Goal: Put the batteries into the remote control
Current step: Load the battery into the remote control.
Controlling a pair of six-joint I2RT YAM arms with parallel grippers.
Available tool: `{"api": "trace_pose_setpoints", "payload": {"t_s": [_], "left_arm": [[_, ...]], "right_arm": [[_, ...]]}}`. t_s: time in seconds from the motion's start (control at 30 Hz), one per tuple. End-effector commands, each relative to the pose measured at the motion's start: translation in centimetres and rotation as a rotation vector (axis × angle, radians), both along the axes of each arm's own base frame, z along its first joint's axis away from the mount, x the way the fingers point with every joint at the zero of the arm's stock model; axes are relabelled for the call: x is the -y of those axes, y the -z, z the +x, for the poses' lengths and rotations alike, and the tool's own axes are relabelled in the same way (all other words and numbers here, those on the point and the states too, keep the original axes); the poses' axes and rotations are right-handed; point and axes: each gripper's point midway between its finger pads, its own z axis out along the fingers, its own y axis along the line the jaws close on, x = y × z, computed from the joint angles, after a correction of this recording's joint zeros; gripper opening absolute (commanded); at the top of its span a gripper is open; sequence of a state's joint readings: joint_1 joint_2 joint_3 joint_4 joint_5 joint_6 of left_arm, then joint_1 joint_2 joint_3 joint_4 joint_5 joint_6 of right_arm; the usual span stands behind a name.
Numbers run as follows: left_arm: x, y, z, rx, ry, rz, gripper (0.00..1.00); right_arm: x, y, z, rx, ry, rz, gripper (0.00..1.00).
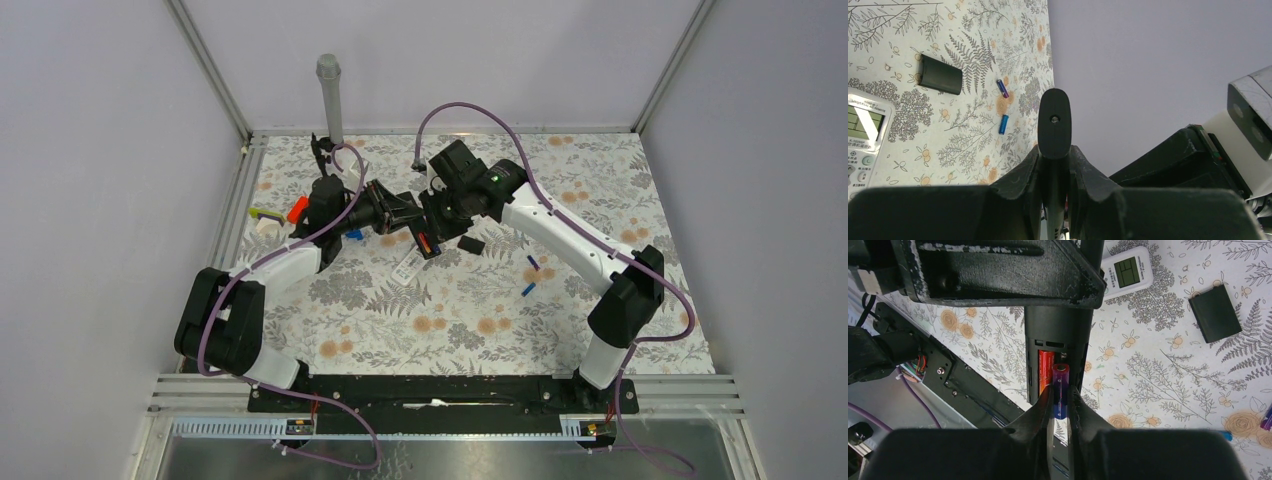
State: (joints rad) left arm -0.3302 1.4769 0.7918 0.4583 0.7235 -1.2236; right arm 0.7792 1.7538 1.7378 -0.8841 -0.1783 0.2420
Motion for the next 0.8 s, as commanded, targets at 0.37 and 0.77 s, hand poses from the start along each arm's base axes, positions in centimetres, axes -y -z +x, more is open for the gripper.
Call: {"api": "trace_pose_setpoints", "payload": {"t_s": [0.37,0.77], "left_arm": [[0.7,-3.8,0.3,0.098,0.033,-0.049,0.00],[0.6,-4.2,0.3,0.105,0.028,-0.049,0.00]], "right_arm": [[-0.7,-1.2,-0.1,0.020,-0.020,0.033,0.30],[-0.7,-3.7,-0.1,0.041,0.029,0.091,0.46]]}}
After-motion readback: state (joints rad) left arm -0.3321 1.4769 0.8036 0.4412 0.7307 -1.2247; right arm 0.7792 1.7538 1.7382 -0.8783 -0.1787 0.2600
